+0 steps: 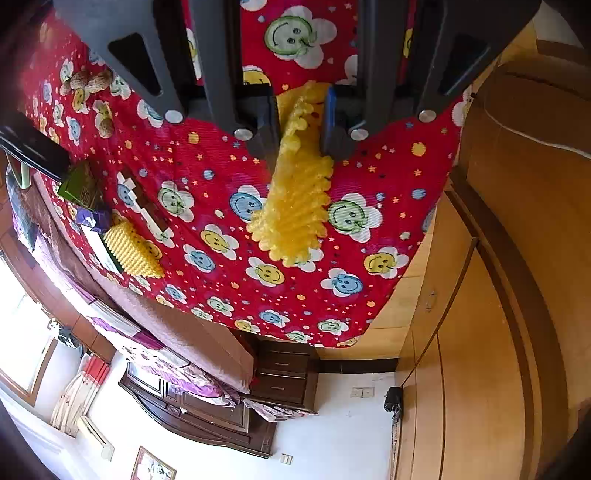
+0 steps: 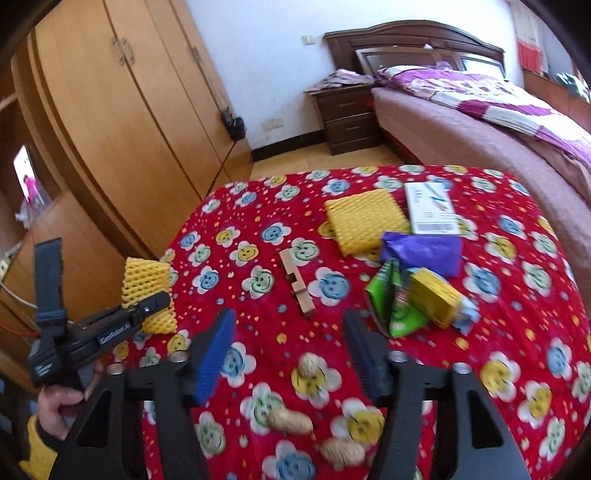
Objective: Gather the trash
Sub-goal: 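Hold the foam net with the left tool while the right tool grasps the light wooden stick, then carry the foam net and wooden stick toward the green-rimmed bucket with both tools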
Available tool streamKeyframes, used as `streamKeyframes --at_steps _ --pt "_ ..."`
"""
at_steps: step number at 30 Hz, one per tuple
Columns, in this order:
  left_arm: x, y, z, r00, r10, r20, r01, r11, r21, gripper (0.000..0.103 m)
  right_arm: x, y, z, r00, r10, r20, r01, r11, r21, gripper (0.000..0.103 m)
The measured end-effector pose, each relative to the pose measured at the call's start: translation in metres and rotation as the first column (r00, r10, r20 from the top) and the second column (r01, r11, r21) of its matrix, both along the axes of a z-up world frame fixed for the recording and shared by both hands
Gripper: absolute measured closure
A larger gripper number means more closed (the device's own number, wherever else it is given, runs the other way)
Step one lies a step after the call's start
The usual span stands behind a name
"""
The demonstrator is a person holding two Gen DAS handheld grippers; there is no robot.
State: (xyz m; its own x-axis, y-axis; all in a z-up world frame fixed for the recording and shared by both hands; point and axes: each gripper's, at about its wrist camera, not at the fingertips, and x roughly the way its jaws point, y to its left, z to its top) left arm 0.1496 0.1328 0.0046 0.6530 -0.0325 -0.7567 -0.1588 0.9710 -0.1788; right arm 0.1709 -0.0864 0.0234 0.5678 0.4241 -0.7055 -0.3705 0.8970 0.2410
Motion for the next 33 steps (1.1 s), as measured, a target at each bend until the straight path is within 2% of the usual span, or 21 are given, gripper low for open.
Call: streamKeyframes --at_steps 1,3,6,12,17,21,25,33 --pt "0.001 0.0 -0.001 1.0 -0.006 0.002 0.006 1.0 -0.006 0.085 0.004 0.004 -0.004 1.0 -0.002 -0.004 0.002 1.0 -0.009 0.051" --pt "0.001 -0.002 -0.003 1.0 -0.015 0.015 0.015 1.0 -0.014 0.085 0.012 0.009 -0.012 1.0 -0.004 -0.015 0.004 1.0 -0.013 0.062" --pt "0.002 -0.006 -0.003 0.999 -0.024 0.033 0.024 1.0 0.0 0.085 0.022 0.015 -0.024 0.999 -0.012 -0.037 0.011 1.0 -0.021 0.067" --pt "0.002 -0.015 -0.006 0.996 -0.061 0.061 0.061 0.998 0.004 0.085 0.037 0.022 -0.042 0.997 -0.029 -0.065 0.026 0.999 -0.037 0.07" --pt "0.001 -0.016 -0.005 0.994 -0.082 0.074 0.084 0.996 -0.034 0.085 0.035 0.026 -0.045 0.999 -0.039 -0.034 0.036 0.996 -0.078 0.076" --pt "0.001 -0.019 -0.005 0.993 -0.097 0.072 0.101 0.994 -0.043 0.085 0.036 0.027 -0.046 0.998 -0.061 -0.02 0.058 0.992 -0.109 0.09" --pt "-0.002 -0.028 -0.004 0.99 -0.115 0.078 0.116 0.993 -0.011 0.085 0.035 0.015 -0.037 0.997 -0.068 -0.043 0.065 0.996 -0.06 0.093" --pt "-0.012 -0.039 0.005 0.984 -0.151 0.091 0.152 0.988 -0.013 0.085 -0.004 -0.031 0.013 0.989 -0.137 0.06 0.135 0.99 0.042 0.093"
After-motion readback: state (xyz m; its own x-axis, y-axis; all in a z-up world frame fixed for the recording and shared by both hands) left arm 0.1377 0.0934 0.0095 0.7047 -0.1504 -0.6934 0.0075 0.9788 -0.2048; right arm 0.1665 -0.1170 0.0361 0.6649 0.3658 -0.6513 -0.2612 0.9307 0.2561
